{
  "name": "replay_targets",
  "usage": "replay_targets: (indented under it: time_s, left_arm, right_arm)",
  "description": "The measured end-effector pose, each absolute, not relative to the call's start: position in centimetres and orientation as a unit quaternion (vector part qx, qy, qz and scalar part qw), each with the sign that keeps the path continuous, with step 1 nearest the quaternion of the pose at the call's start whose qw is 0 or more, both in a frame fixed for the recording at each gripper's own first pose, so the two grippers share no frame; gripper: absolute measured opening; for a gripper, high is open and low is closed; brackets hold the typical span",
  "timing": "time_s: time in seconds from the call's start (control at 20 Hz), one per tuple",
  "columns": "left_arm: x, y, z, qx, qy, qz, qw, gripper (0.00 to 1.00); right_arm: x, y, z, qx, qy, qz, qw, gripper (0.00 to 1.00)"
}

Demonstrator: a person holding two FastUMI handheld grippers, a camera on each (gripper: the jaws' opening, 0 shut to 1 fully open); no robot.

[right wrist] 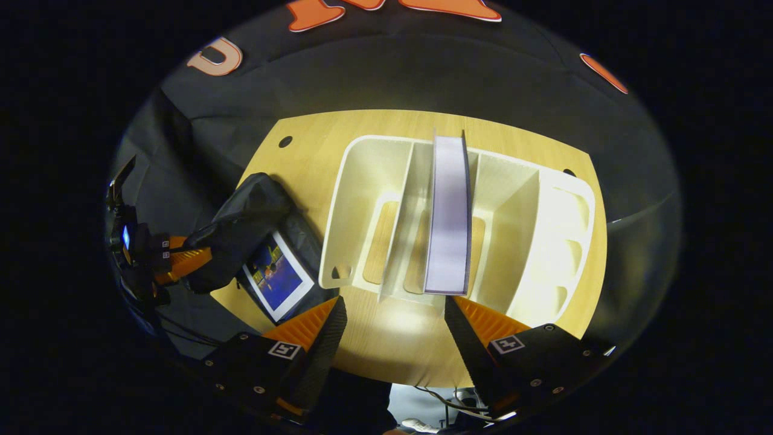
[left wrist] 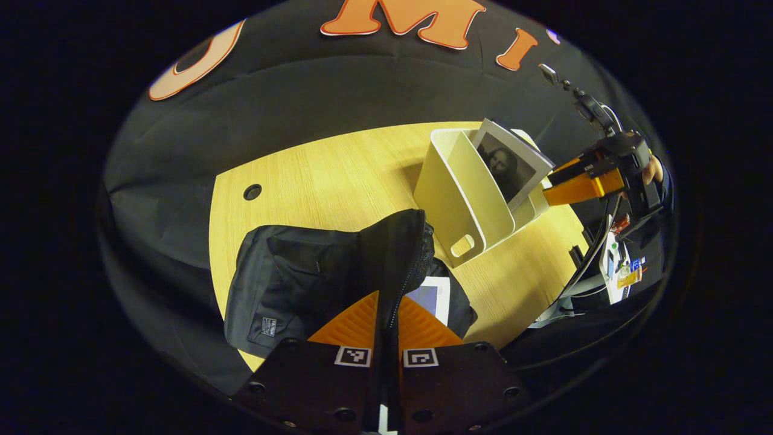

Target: Open the schoolbag, grab two books from the bookshelf and put them into the schoolbag.

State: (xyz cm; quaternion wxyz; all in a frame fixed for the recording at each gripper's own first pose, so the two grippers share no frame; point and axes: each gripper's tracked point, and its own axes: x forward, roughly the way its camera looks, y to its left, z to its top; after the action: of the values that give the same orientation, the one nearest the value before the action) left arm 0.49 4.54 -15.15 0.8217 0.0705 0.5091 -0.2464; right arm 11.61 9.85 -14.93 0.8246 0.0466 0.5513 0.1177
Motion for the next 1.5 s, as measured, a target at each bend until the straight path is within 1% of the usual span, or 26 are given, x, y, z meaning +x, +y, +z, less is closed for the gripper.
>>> replay_targets:
  time_s: [0.15,0.3,0.55,0.85,0.95,1.0,1.05,1.2,1.25,1.3,1.5]
  left_arm:
    - [0.8,4.5,-15.3,0.069,0.510,-0.244,0.822,0.05]
    - [1.1,4.6,-15.5,0.068,0.511,-0.242,0.822,0.05]
    - [1.5,4.6,-15.9,0.065,0.514,-0.241,0.821,0.05]
    - [1.9,4.4,-15.9,0.073,0.514,-0.247,0.818,0.06]
    - [1.9,4.5,-15.8,0.076,0.513,-0.249,0.818,0.05]
    - [1.9,4.5,-15.8,0.078,0.513,-0.250,0.817,0.05]
    - [1.9,4.7,-15.8,0.078,0.512,-0.251,0.817,0.05]
    - [1.8,4.7,-15.9,0.078,0.512,-0.255,0.817,0.05]
    - [1.8,4.8,-15.8,0.078,0.511,-0.257,0.817,0.06]
    - [1.8,4.9,-15.7,0.078,0.510,-0.259,0.816,0.05]
    - [2.0,5.0,-15.5,0.082,0.507,-0.270,0.814,0.05]
  right_arm:
    - [11.2,9.2,-15.2,0.042,0.567,0.119,0.814,0.98]
    - [11.6,8.0,-15.4,0.027,0.572,0.111,0.812,0.98]
    - [15.2,7.7,-15.0,0.008,0.565,0.098,0.819,0.98]
    - [18.4,8.8,-15.9,-0.002,0.575,0.088,0.814,0.98]
    - [18.9,8.8,-16.1,0.003,0.579,0.079,0.812,0.92]
    - [19.2,8.9,-16.4,0.004,0.581,0.073,0.811,0.84]
    - [19.3,8.9,-16.5,0.006,0.582,0.069,0.810,0.82]
    - [19.5,8.6,-16.9,0.012,0.588,0.052,0.807,0.50]
    - [19.5,8.5,-16.7,0.014,0.588,0.042,0.808,0.49]
    - [19.4,8.5,-16.8,0.015,0.589,0.040,0.807,0.40]
    - [17.9,8.7,-15.9,0.015,0.587,0.033,0.809,0.35]
